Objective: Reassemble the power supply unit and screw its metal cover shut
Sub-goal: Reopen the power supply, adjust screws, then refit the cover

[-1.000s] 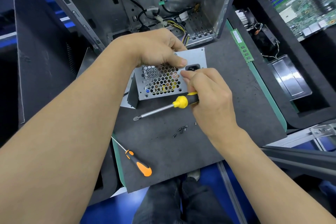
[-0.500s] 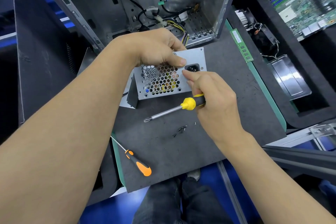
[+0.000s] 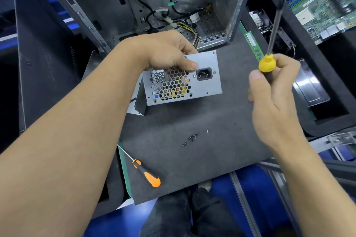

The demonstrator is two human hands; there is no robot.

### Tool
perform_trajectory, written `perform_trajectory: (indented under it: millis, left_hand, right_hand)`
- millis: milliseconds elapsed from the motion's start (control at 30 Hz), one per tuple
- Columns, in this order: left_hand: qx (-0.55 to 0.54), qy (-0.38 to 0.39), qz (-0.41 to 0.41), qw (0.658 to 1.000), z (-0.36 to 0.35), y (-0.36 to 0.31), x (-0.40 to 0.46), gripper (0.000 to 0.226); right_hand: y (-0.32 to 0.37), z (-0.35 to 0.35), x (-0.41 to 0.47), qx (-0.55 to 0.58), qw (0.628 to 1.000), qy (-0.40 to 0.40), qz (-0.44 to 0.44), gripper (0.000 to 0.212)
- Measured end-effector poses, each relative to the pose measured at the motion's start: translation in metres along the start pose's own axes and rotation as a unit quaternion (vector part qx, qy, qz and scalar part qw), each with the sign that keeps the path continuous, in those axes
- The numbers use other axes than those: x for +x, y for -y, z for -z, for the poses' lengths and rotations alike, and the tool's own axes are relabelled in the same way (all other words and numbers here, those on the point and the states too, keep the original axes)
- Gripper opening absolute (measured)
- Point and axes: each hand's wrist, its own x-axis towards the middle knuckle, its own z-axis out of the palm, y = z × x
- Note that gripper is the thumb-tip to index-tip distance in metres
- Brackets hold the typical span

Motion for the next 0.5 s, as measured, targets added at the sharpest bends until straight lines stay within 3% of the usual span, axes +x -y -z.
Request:
perform_trajectory:
  millis: [100,200,300,400,500]
  left_hand:
    - [-0.001,0.001,0.001,1.000,0.001,0.000,0.000,0.013]
    - [0.003,-0.001,0.001,1.000,0.001,-0.001,0.001,0.013]
    - [0.000,-0.001,-0.001,1.000,0.002,-0.001,0.002,0.013]
    - [-0.005,0.005,0.002,1.000,0.003,0.000,0.003,0.015]
    - [-0.011,0.006,0.001,1.000,0.004,0.000,0.004,0.015]
  right_hand:
    - [-0.007,0.012,0.001,-0.059,0.998,-0.007,0.010,0.012]
    - [-0.009,0.017,0.002,0.000,0.997,-0.072,0.015,0.039]
    - [-0.001,0.012,0.005,0.110,0.983,-0.142,0.035,0.023]
    - [0.007,0.002,0.011,0.266,0.950,-0.166,-0.003,0.012]
    - [0.014,-0.008,0.014,0.217,0.964,-0.154,0.015,0.007]
